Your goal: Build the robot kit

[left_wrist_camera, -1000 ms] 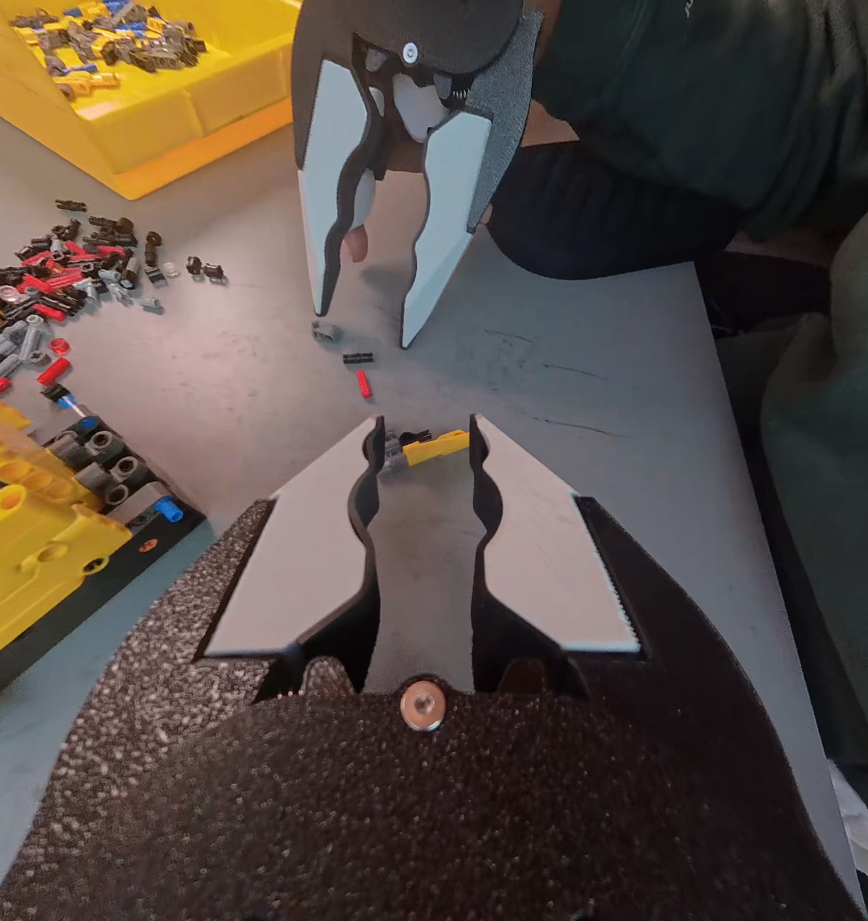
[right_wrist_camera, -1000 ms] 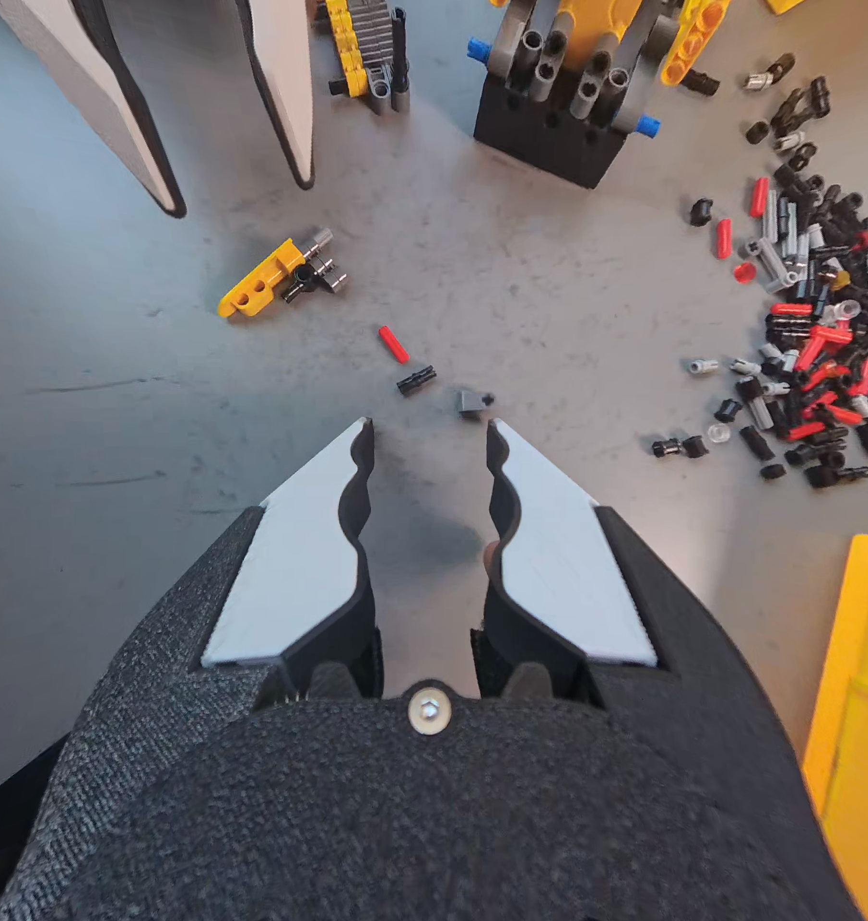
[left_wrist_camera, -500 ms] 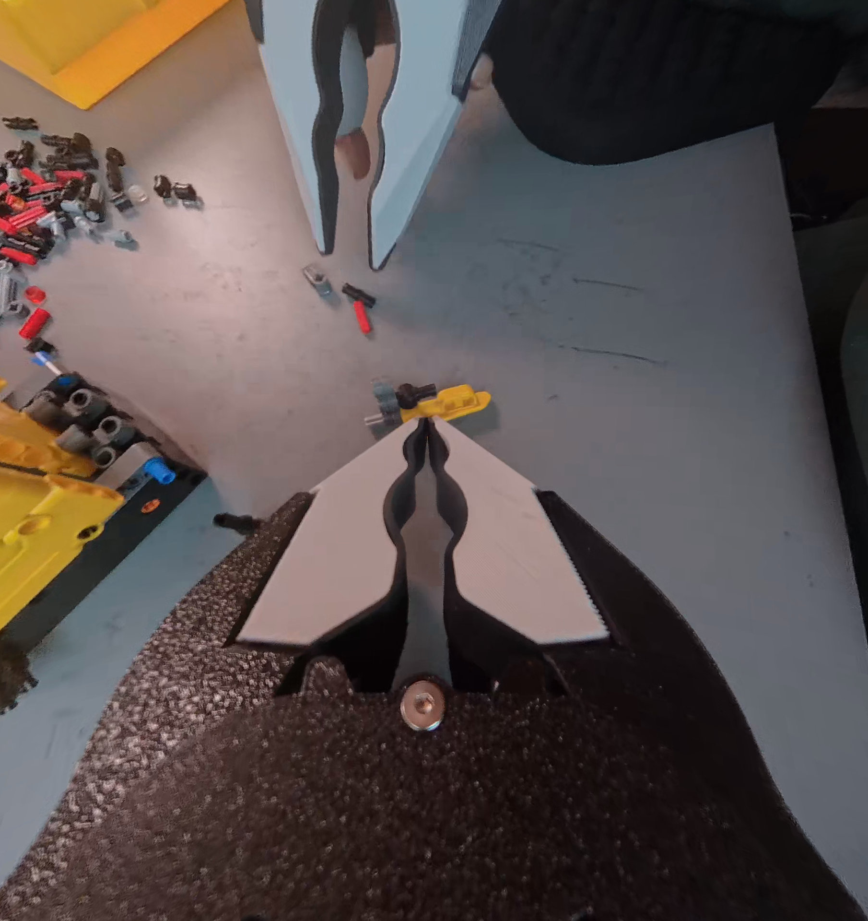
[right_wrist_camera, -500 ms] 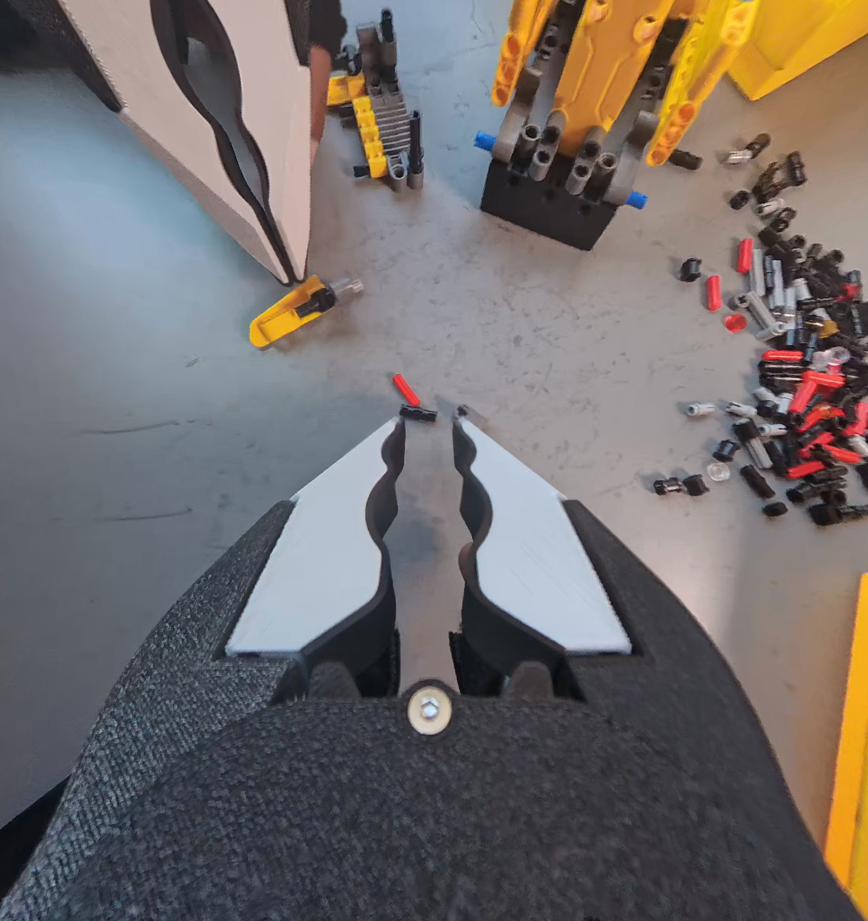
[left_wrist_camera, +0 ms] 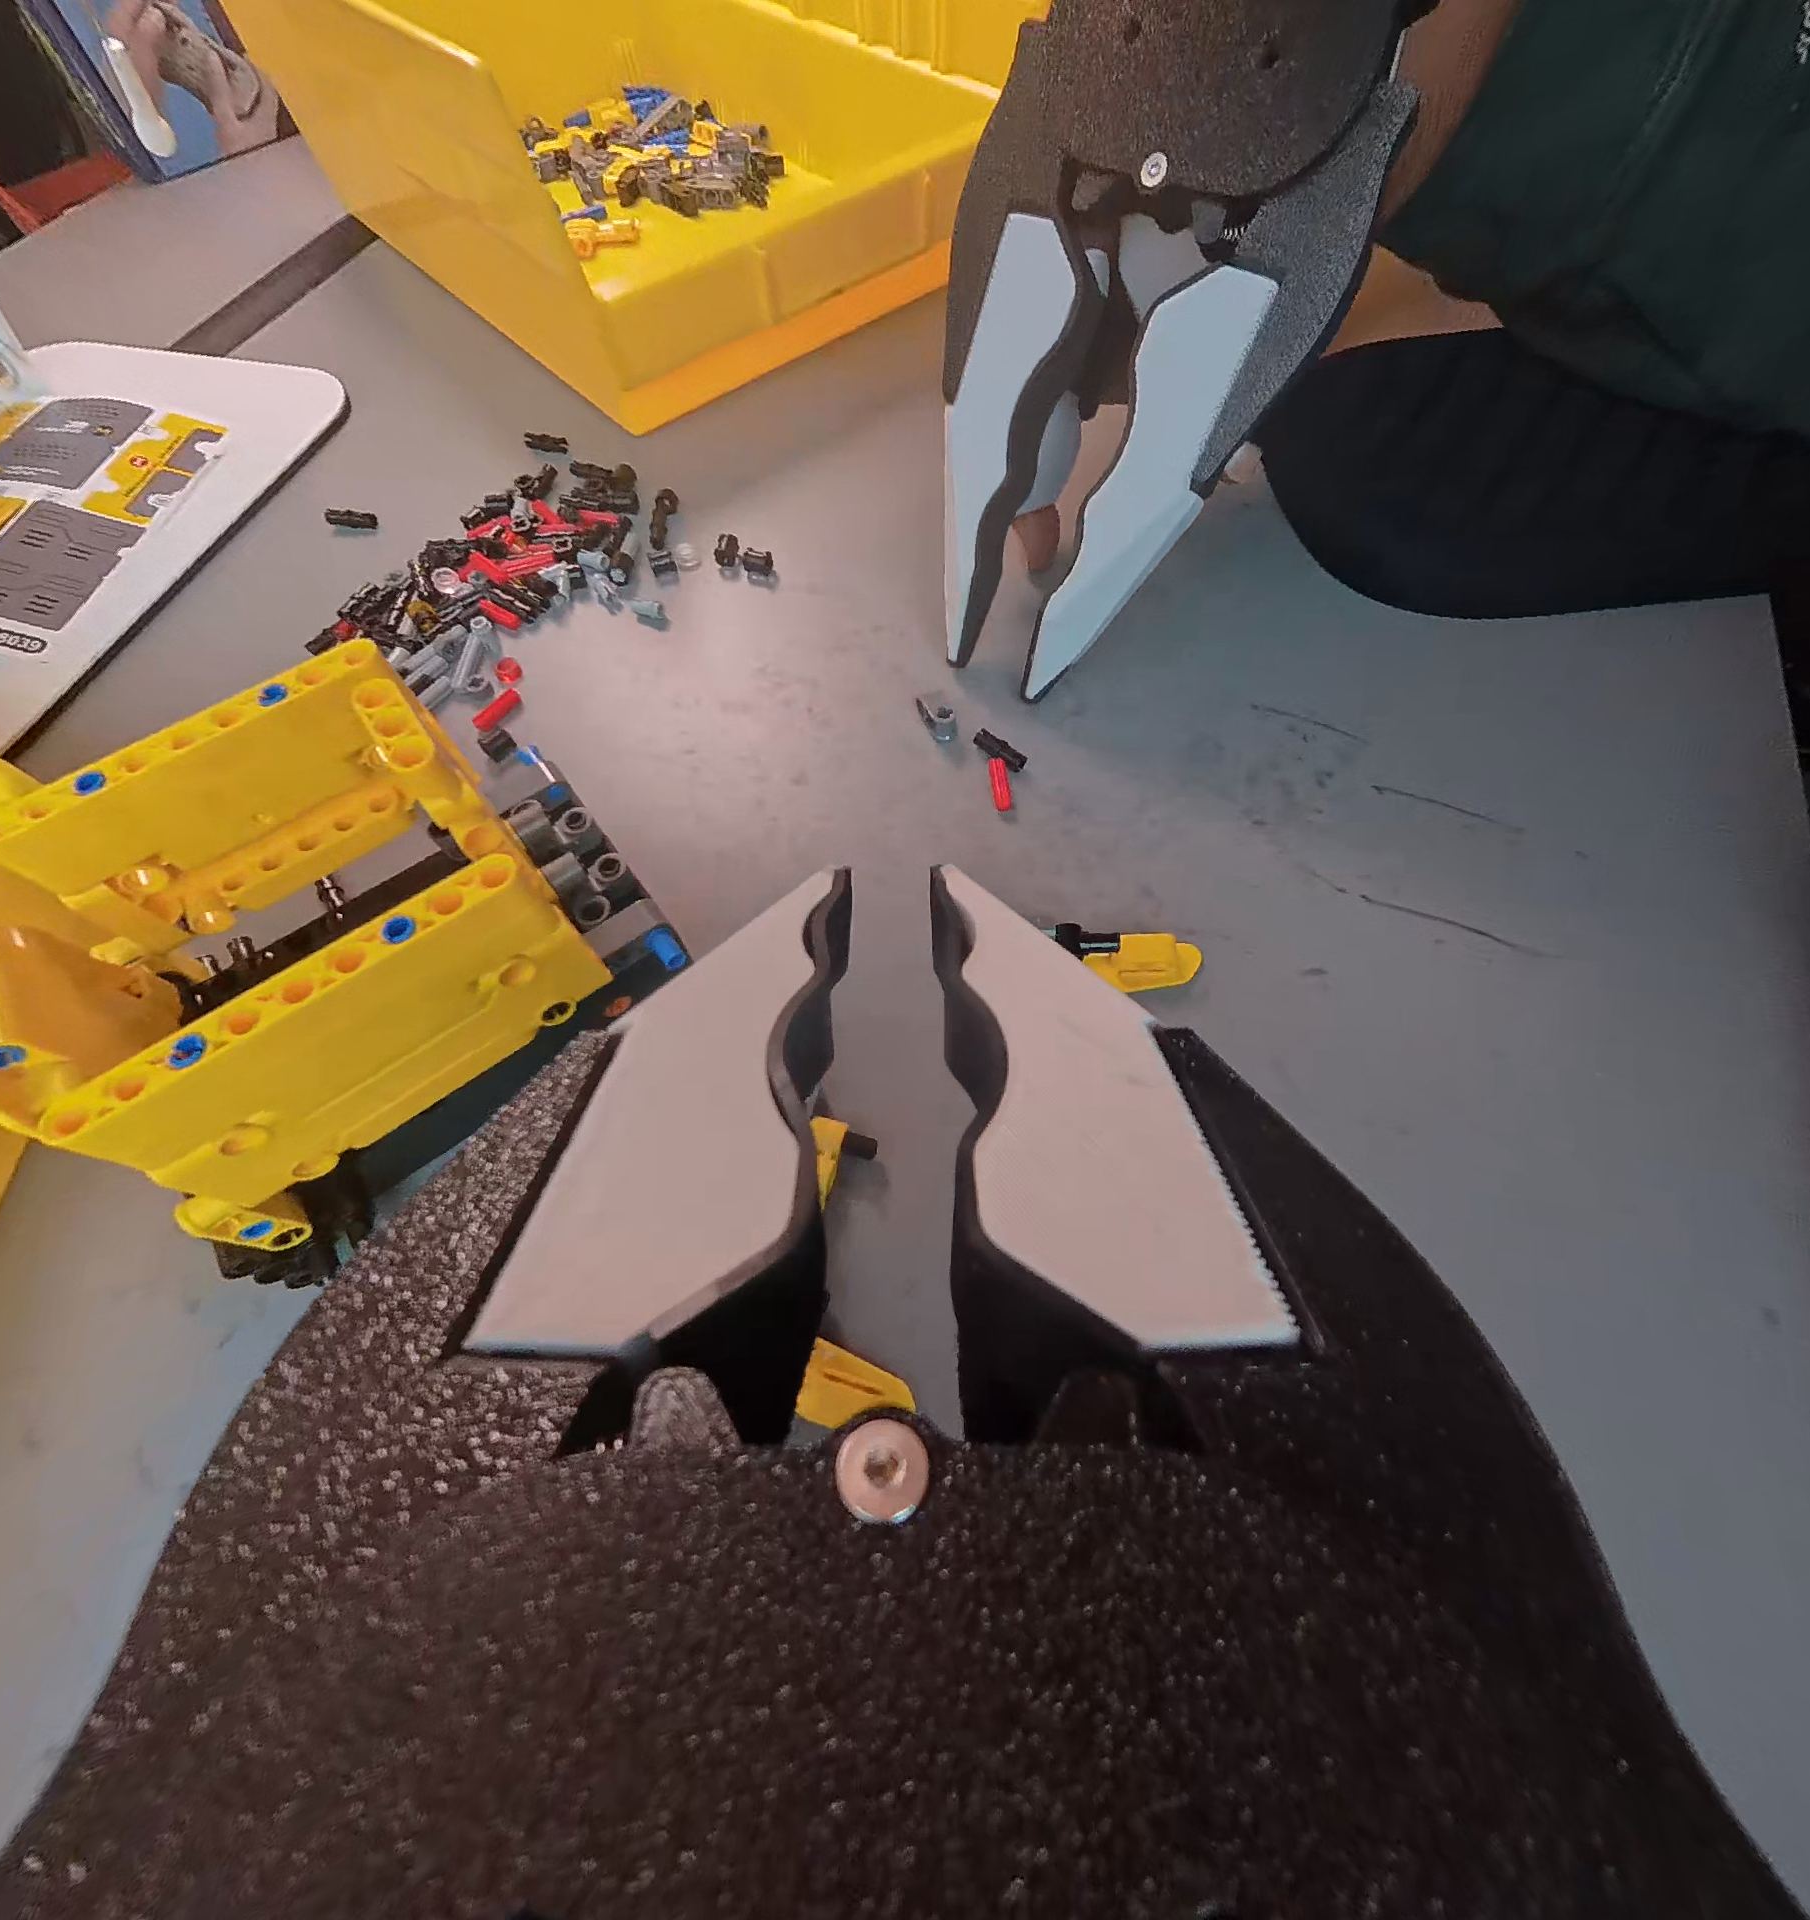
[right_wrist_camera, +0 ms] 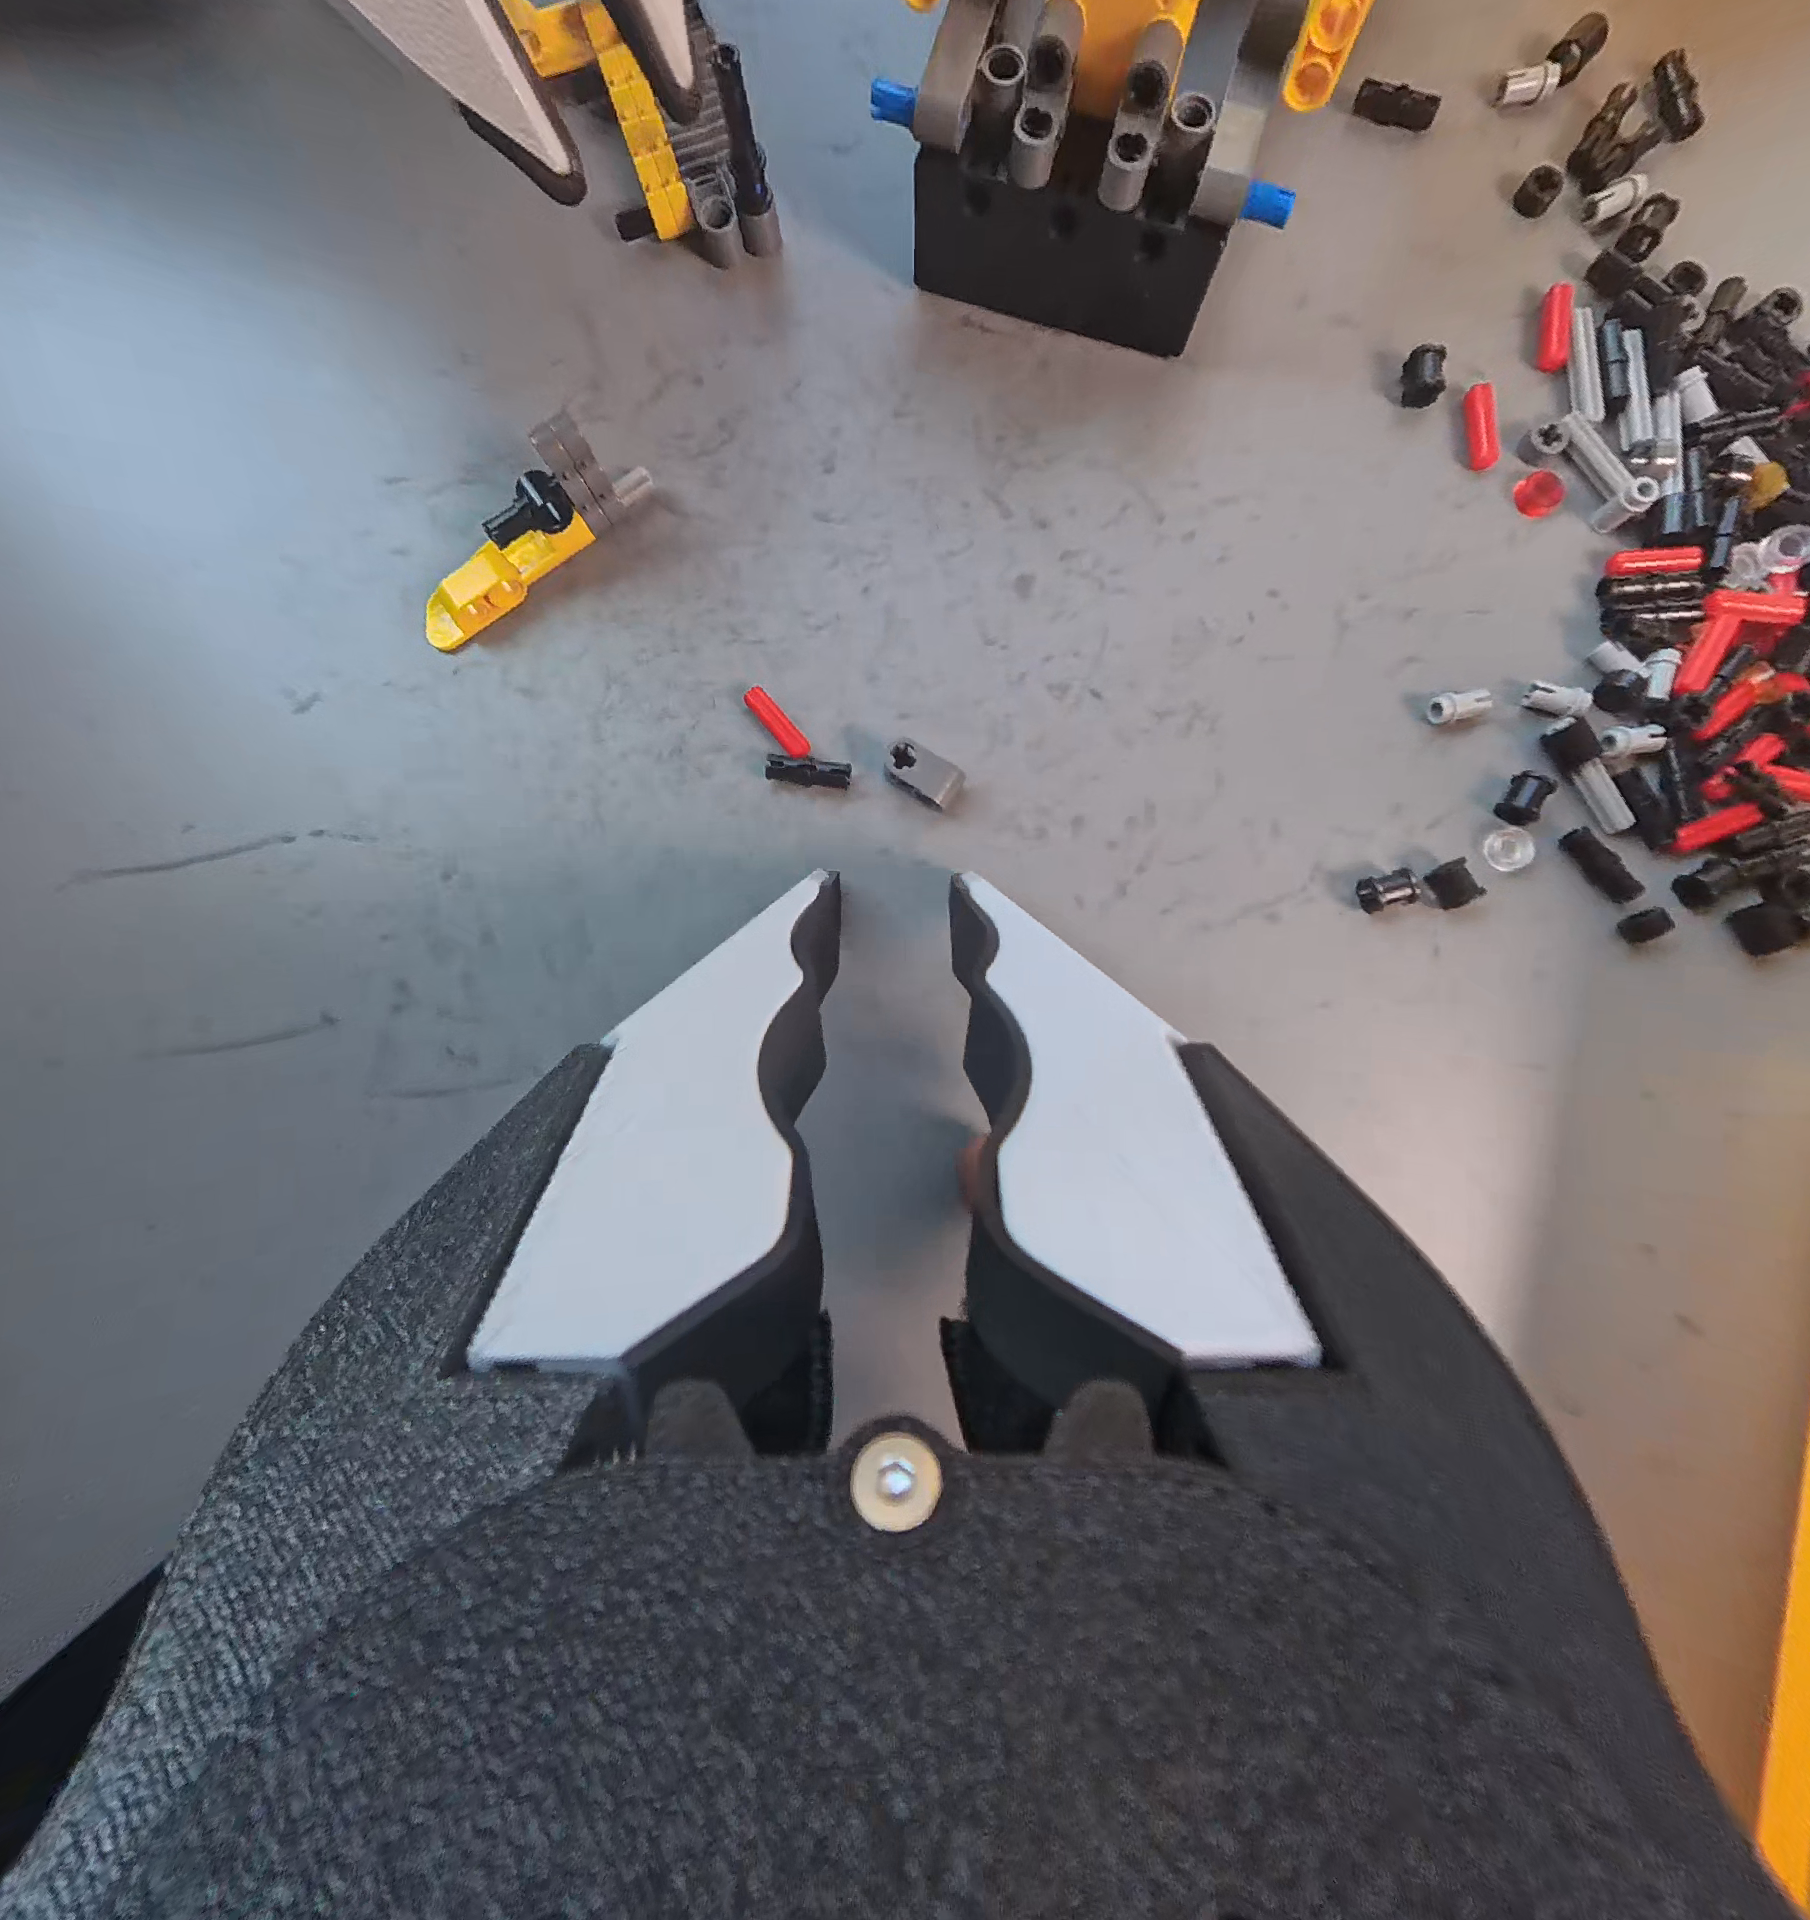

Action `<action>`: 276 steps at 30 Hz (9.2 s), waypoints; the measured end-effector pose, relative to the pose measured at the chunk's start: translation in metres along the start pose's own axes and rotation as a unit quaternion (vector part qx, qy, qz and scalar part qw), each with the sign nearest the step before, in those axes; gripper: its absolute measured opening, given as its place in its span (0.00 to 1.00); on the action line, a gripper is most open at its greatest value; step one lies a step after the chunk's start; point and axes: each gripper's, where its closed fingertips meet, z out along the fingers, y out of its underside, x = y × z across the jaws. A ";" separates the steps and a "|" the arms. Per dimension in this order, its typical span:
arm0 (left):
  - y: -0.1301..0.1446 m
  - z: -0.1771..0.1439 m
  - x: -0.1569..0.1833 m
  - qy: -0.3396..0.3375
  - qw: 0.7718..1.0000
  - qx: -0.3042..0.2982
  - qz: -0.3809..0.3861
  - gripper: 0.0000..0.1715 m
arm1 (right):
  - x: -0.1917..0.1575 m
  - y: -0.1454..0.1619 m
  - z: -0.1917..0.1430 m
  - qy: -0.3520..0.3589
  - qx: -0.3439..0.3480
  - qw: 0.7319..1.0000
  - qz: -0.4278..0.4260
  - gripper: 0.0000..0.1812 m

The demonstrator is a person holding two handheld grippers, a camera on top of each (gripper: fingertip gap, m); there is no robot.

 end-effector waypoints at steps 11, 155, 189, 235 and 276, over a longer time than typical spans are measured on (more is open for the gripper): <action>-0.001 0.000 -0.001 -0.002 1.000 0.006 -0.005 0.08 | 0.008 -0.017 0.013 -0.041 -0.006 0.999 -0.030 0.10; -0.079 -0.042 0.059 0.383 0.841 0.216 -0.316 0.09 | -0.085 -0.137 -0.062 0.099 0.342 0.874 -0.331 0.05; -0.069 -0.036 0.015 0.282 0.855 0.237 -0.364 0.09 | -0.024 -0.022 0.017 -0.061 0.002 0.983 -0.171 0.04; -0.056 -0.038 0.043 0.226 0.949 0.205 -0.081 0.08 | -0.074 -0.120 -0.043 -0.186 0.274 0.943 0.021 0.01; -0.039 -0.030 0.055 0.211 0.965 0.155 0.001 0.08 | -0.082 -0.105 -0.032 -0.173 0.235 0.956 -0.043 0.01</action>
